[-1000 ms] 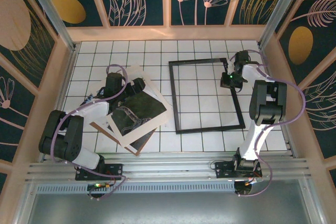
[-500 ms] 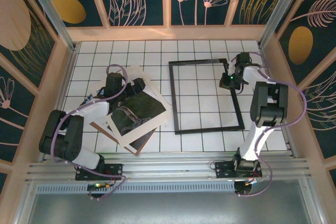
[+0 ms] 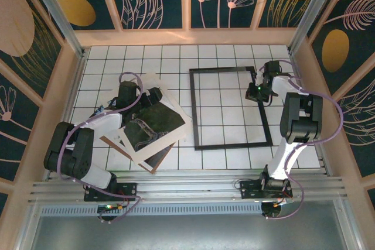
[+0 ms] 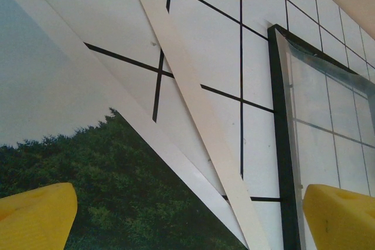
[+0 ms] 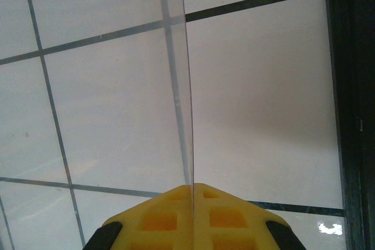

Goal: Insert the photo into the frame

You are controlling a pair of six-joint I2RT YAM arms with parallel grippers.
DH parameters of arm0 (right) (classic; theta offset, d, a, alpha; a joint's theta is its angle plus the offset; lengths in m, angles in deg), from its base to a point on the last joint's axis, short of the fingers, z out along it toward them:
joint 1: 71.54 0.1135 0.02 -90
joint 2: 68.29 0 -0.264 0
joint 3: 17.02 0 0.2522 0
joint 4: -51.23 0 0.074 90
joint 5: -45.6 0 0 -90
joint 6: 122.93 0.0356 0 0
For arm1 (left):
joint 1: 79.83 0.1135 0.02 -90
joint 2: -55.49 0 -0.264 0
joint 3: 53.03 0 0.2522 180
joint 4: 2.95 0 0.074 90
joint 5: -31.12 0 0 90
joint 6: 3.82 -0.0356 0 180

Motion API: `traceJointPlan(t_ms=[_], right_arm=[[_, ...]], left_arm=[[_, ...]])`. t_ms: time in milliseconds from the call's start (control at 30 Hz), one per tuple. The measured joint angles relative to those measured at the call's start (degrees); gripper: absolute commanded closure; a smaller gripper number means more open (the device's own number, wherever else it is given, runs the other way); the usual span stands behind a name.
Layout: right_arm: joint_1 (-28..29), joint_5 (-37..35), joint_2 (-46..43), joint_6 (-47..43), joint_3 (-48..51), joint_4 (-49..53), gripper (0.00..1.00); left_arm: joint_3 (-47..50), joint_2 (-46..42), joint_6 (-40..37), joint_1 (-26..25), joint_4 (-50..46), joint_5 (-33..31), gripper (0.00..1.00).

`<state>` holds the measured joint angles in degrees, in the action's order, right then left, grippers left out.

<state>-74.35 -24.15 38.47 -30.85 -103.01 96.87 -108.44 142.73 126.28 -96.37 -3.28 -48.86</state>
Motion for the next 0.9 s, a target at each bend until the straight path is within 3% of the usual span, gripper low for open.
traceJointPlan(t_ms=[900], right_arm=[[0.0,-1.4,-3.8,0.3,0.0,1.8,1.00]], left_arm=[[-0.4,0.7,0.0,0.0,0.0,0.0,0.02]])
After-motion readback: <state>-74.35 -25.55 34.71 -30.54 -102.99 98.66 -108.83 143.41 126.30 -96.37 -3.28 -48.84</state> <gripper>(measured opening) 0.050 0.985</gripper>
